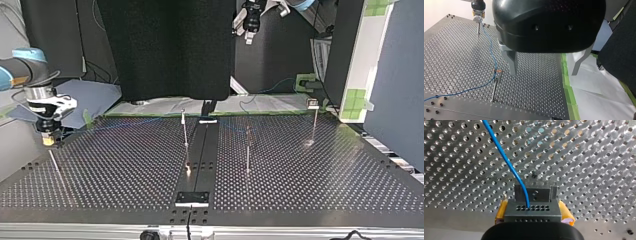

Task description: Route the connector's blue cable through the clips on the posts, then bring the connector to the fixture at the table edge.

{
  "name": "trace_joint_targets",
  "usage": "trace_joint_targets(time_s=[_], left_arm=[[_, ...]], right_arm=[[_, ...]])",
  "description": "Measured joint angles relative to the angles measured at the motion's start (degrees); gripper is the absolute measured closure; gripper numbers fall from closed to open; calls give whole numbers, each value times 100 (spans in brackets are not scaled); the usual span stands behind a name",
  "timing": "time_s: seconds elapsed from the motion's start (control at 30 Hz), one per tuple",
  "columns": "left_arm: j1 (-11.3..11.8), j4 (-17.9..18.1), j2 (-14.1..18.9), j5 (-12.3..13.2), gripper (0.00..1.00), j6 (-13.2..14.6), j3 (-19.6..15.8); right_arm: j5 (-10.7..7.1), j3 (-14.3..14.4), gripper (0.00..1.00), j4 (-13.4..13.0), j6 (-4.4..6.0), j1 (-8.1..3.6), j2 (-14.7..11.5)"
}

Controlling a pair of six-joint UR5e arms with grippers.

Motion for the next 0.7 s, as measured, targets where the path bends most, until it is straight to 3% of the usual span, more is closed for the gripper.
trace_joint_targets(time_s=[0.53,0.7], left_arm=[[0,-17,0,1,2,0,0],[0,-26,0,4,2,8,0]], right_arm=[[-56,-90,100,33,108,18,68],[-130,-138,100,114,91,5,133]])
